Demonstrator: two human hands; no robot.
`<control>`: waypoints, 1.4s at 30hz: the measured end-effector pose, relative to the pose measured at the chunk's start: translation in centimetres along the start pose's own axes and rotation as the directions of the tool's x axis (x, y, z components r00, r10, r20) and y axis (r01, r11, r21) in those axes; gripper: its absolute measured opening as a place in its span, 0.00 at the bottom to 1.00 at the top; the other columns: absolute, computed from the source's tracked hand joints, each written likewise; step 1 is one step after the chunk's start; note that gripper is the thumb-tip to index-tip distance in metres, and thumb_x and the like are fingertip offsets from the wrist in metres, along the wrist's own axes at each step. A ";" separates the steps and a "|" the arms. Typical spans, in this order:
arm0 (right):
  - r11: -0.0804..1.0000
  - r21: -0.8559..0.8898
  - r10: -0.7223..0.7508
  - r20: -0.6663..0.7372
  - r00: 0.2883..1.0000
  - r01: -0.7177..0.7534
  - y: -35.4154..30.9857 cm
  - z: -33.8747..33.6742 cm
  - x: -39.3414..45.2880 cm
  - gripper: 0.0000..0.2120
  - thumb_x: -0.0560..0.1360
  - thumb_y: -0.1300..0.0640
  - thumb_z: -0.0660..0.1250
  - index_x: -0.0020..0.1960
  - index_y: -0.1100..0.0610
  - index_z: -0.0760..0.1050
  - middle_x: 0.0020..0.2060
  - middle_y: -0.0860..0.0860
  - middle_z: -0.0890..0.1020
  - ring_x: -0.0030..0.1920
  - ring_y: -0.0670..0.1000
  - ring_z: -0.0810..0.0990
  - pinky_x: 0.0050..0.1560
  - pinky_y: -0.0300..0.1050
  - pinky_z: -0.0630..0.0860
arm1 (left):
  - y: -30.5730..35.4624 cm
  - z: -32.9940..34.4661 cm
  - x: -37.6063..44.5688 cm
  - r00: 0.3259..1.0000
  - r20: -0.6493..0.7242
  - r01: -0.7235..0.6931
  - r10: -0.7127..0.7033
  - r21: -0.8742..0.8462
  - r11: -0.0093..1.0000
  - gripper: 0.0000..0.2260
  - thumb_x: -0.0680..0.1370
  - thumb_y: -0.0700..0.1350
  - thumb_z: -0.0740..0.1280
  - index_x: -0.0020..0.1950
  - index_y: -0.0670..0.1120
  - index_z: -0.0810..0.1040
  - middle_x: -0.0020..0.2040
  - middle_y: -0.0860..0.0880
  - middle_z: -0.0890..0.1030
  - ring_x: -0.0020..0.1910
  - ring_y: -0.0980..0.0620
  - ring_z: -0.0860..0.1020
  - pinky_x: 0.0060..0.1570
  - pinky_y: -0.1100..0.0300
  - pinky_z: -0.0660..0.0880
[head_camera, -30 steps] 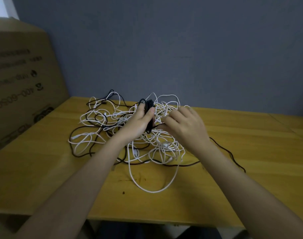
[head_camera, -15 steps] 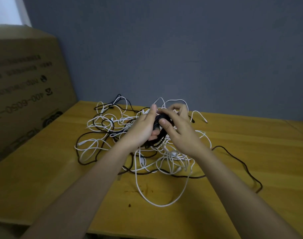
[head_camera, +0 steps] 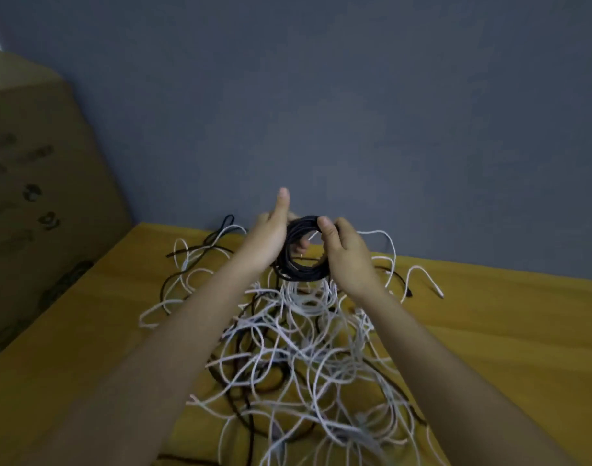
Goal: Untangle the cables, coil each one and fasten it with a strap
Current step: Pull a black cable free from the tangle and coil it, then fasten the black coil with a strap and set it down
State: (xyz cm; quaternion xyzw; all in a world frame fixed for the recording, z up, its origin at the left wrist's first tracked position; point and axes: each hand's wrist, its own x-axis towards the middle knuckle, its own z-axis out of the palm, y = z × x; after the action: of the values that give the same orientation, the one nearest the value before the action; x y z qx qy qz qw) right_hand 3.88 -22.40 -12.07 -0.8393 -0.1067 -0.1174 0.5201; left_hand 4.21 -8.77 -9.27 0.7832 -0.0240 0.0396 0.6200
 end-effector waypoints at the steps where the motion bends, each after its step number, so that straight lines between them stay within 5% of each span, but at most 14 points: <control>1: 0.999 -0.011 0.031 -0.039 0.999 -0.032 -0.4 0.0 0.7 0.15 0.81 0.45 0.55 0.41 0.53 0.69 0.34 0.47 0.74 0.35 0.45 0.73 0.34 0.34 0.65 | 0.5 0.0 0.5 0.998 0.040 0.046 -0.042 -0.088 0.995 0.31 0.82 0.60 0.45 0.42 0.41 0.80 0.32 0.45 0.79 0.29 0.52 0.78 0.35 0.62 0.78; 4: 0.994 -0.005 0.109 -0.094 0.990 -0.110 -2.3 -0.3 2.3 0.16 0.81 0.45 0.55 0.45 0.56 0.72 0.38 0.49 0.77 0.41 0.51 0.76 0.40 0.42 0.65 | 2.2 -0.2 1.1 0.990 0.125 0.096 -0.065 -0.261 0.961 0.24 0.82 0.58 0.50 0.51 0.43 0.78 0.33 0.48 0.78 0.28 0.54 0.78 0.33 0.63 0.78; 9: 0.981 0.058 0.193 -0.120 0.974 -0.187 -7.1 -1.1 3.7 0.14 0.82 0.47 0.55 0.51 0.57 0.72 0.41 0.48 0.79 0.44 0.51 0.78 0.44 0.48 0.70 | 5.6 -1.2 1.4 0.999 -0.004 0.034 -0.035 -0.178 0.983 0.12 0.83 0.54 0.53 0.49 0.49 0.71 0.34 0.51 0.75 0.24 0.58 0.72 0.30 0.62 0.76; 14: 0.990 0.051 0.131 -0.060 0.990 -0.128 -12.1 -2.4 2.1 0.09 0.83 0.54 0.51 0.54 0.53 0.69 0.44 0.50 0.76 0.44 0.47 0.74 0.43 0.40 0.67 | 9.4 -3.4 0.9 0.998 -0.058 0.026 -0.028 -0.037 0.999 0.13 0.83 0.52 0.54 0.47 0.47 0.71 0.33 0.49 0.73 0.24 0.61 0.73 0.25 0.63 0.75; 17: 0.988 0.072 0.139 -0.025 0.990 -0.137 -14.2 -3.6 0.0 0.10 0.83 0.51 0.50 0.61 0.48 0.67 0.46 0.46 0.75 0.45 0.42 0.74 0.45 0.32 0.69 | 11.5 -3.9 0.2 1.000 -0.022 -0.003 0.004 0.046 0.999 0.12 0.83 0.53 0.55 0.44 0.49 0.72 0.32 0.49 0.73 0.24 0.61 0.74 0.22 0.63 0.74; 22: 0.980 0.097 0.185 -0.121 0.975 -0.174 -15.2 -6.2 -2.2 0.11 0.83 0.50 0.50 0.62 0.48 0.67 0.43 0.42 0.75 0.39 0.37 0.74 0.41 0.33 0.69 | 14.1 -1.7 -1.0 0.993 0.102 -0.071 0.058 0.126 0.989 0.13 0.82 0.55 0.55 0.42 0.51 0.70 0.30 0.51 0.73 0.23 0.57 0.74 0.27 0.54 0.77; 27: 0.972 0.034 0.235 -0.265 0.935 -0.234 -14.8 -10.3 -3.3 0.13 0.83 0.50 0.51 0.62 0.53 0.68 0.47 0.45 0.77 0.40 0.36 0.74 0.38 0.31 0.69 | 16.7 2.6 -1.5 0.971 0.224 -0.112 0.084 0.114 0.987 0.15 0.83 0.55 0.53 0.46 0.46 0.70 0.34 0.49 0.75 0.25 0.57 0.75 0.28 0.54 0.77; 33: 0.939 0.015 0.320 -0.412 0.853 -0.345 -12.6 -16.8 -5.5 0.12 0.83 0.48 0.50 0.55 0.53 0.68 0.42 0.43 0.76 0.40 0.45 0.75 0.37 0.42 0.69 | 19.2 10.0 -3.2 0.939 0.327 -0.128 0.104 0.051 0.990 0.14 0.83 0.54 0.52 0.46 0.46 0.69 0.34 0.48 0.74 0.25 0.57 0.74 0.24 0.60 0.75; 35: 0.932 0.014 0.329 -0.455 0.827 -0.363 -11.3 -19.4 -6.2 0.12 0.83 0.48 0.51 0.53 0.54 0.69 0.40 0.45 0.76 0.37 0.44 0.75 0.35 0.38 0.68 | 20.0 13.0 -3.6 0.929 0.355 -0.128 0.109 0.030 0.991 0.14 0.83 0.54 0.52 0.45 0.48 0.68 0.33 0.49 0.73 0.25 0.57 0.73 0.23 0.64 0.73; 42: 0.903 0.006 0.370 -0.524 0.767 -0.431 -4.3 -32.2 -10.2 0.11 0.82 0.49 0.52 0.49 0.53 0.69 0.37 0.49 0.78 0.33 0.42 0.75 0.30 0.35 0.67 | 22.5 27.4 -5.8 0.860 0.503 -0.178 0.093 0.125 0.976 0.18 0.82 0.59 0.47 0.45 0.51 0.71 0.33 0.53 0.77 0.29 0.56 0.74 0.39 0.55 0.74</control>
State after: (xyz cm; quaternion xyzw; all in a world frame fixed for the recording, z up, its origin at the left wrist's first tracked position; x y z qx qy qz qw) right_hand -9.89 -49.97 2.34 -0.8087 0.2240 -0.2288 0.4935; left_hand -2.62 -40.70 5.81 0.8127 -0.2334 -0.1163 0.5211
